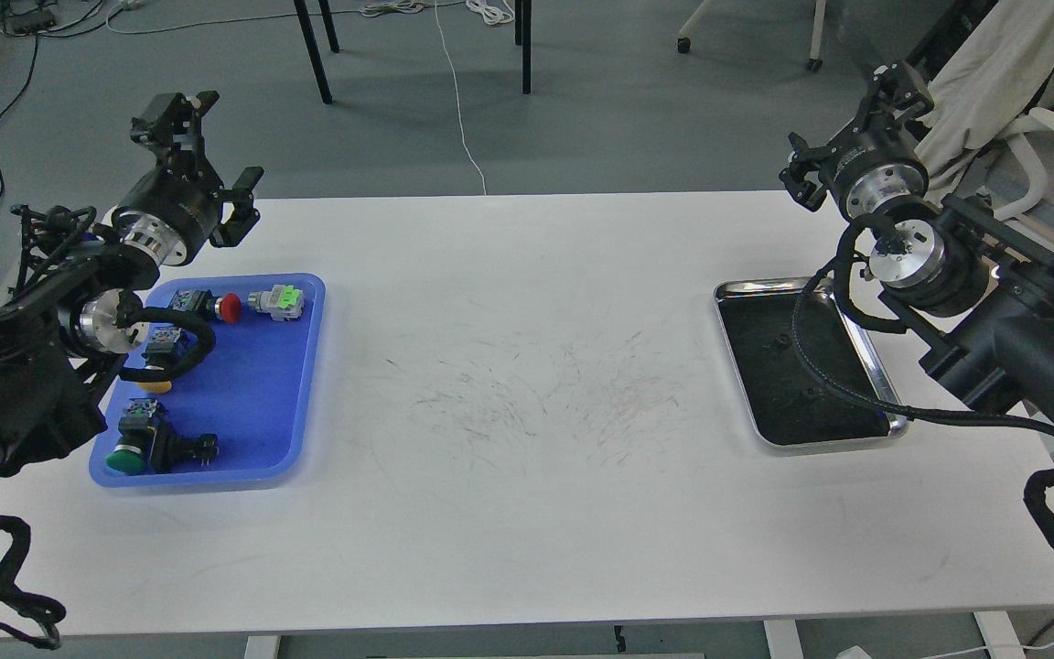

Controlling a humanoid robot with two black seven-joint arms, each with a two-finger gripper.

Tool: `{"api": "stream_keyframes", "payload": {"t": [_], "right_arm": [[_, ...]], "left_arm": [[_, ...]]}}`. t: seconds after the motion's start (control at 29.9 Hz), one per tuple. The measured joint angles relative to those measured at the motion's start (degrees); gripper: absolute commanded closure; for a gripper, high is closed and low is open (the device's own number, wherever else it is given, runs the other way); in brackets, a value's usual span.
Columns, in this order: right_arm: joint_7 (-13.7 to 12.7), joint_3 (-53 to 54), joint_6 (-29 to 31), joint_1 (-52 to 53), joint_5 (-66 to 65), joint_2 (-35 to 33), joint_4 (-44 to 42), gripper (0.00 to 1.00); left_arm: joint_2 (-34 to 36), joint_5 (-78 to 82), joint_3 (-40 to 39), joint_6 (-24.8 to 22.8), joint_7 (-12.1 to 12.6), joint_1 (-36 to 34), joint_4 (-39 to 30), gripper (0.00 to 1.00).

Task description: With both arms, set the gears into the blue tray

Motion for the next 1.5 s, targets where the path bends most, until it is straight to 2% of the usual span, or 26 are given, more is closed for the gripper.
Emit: {"api": "stream_keyframes", "payload": {"t": [0.27, 0.47, 0.7, 0.97, 1.1, 1.24, 1.5], "right_arm": [[-0.16, -0.52, 0.04, 0.11, 0.0, -0.21, 0.17, 0.01], [-3.47, -2.98, -0.27, 0.76, -0.07, -1.87, 0.58, 0.01], [-5.19, -9.07, -0.37, 1.55, -0.54, -8.11, 4.88, 0.01], [-9.07, -27.39, -0.07, 8.66, -3.37, -14.23, 8.31, 0.01], [-12.96, -38.68, 0.59, 13.86, -4.47, -14.97, 8.87, 0.01], [-16.7, -44.85, 1.33, 17.38, -4.91, -15.08, 9.39, 0.01], [-17.62, -46.61, 5.12, 19.75, -15.07, -13.83, 8.21, 0.01]], "left_arm": [[-0.12, 0.0, 0.0, 0.07, -0.15, 0.23, 0.0, 0.01], [-0.28, 0.0, 0.13, 0.11, -0.15, 0.05, 0.0, 0.01], [-0.81, 0.0, 0.18, 0.11, -0.08, -0.13, 0.0, 0.01], [-1.42, 0.1, 0.18, 0.17, -0.07, -0.31, -0.01, 0.01], [-1.27, 0.09, 0.18, 0.09, -0.07, -0.33, -0.01, 0.01], [-0.98, 0.02, 0.18, -0.04, -0.08, -0.34, 0.0, 0.01], [-0.5, -0.01, 0.18, -0.45, -0.23, -0.33, 0.0, 0.01]]}}
